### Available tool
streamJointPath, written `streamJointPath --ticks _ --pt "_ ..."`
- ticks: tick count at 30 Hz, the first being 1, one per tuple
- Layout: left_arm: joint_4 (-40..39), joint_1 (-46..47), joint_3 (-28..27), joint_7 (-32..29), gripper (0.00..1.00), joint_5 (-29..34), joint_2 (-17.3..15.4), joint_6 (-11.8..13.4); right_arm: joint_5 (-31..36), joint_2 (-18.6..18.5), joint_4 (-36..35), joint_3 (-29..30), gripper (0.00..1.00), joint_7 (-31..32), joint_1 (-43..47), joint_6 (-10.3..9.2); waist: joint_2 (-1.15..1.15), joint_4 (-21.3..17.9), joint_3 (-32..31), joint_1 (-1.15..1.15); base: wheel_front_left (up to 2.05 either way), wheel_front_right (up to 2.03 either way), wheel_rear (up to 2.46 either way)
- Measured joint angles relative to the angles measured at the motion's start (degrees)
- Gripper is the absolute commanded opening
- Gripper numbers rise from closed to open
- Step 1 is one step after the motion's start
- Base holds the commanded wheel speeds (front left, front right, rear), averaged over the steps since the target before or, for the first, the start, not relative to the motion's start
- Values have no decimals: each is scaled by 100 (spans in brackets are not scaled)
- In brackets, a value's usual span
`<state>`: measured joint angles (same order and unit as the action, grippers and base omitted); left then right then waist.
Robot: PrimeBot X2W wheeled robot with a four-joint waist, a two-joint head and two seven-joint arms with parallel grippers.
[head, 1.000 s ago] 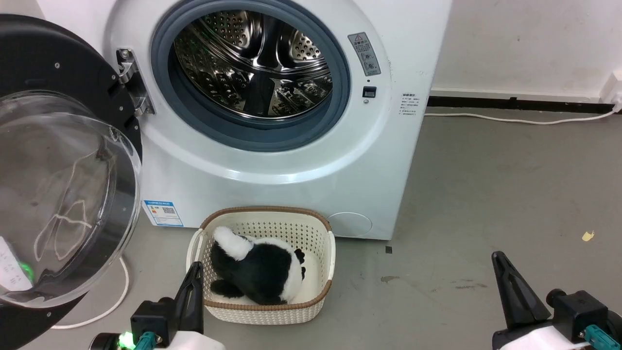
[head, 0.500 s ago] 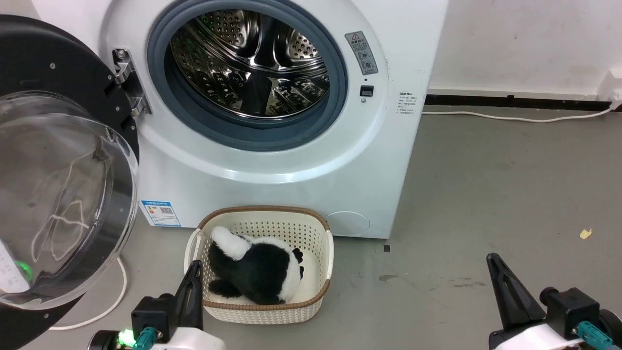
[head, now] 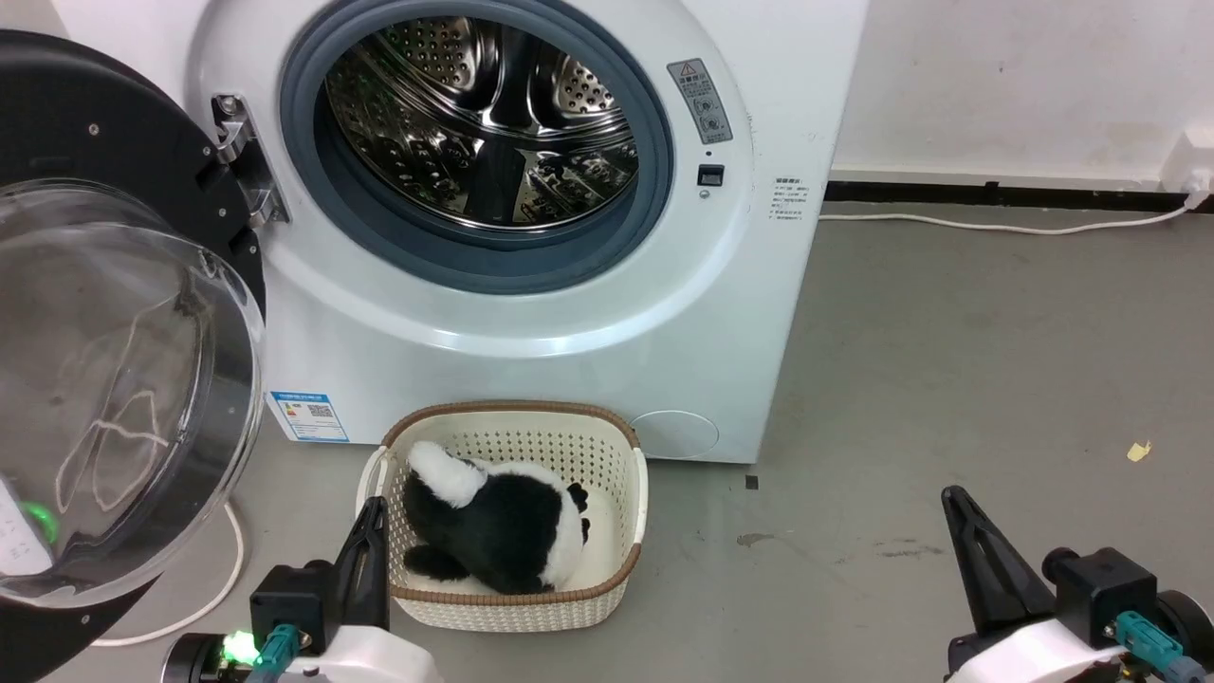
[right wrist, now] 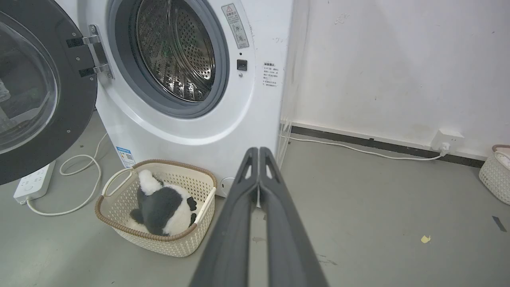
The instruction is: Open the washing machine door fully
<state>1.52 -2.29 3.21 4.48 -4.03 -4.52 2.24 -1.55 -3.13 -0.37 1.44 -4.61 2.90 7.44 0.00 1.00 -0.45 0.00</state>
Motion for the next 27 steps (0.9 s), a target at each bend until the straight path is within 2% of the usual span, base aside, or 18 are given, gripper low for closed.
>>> streamJointPath --ticks 27 --pt "-99 114 -220 -315 0 257 103 -143 69 1 16 -91 0 318 -136 0 0 -73 33 0 0 0 0"
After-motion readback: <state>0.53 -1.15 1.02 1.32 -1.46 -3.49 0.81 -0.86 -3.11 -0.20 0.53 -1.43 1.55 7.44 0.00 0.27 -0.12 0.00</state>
